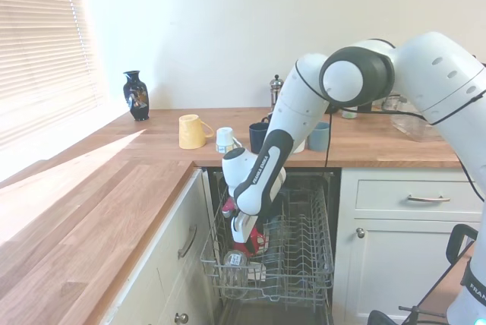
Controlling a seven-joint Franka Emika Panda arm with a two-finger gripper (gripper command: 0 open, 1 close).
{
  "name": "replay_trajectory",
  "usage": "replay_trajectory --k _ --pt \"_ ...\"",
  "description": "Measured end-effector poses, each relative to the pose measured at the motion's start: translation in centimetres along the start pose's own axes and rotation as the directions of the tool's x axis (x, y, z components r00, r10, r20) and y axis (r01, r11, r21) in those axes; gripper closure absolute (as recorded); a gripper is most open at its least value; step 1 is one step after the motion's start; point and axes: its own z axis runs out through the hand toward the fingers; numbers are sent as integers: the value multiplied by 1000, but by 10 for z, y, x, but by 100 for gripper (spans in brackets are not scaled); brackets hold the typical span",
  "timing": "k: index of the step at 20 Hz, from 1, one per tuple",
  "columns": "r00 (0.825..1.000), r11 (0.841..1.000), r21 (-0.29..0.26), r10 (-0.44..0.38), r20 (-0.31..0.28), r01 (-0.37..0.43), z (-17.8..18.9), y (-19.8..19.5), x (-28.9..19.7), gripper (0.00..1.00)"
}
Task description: Unload a mug from dishwasher
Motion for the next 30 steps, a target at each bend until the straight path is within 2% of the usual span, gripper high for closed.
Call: replay_trajectory --k 10,11,30 --pt "1000 1000 8 17 7 -17 15 -2 2 0" --pt "1000 1000 10 20 8 -20 15 -2 2 100" --pt "999 999 -11 49 12 -48 17 1 19 100"
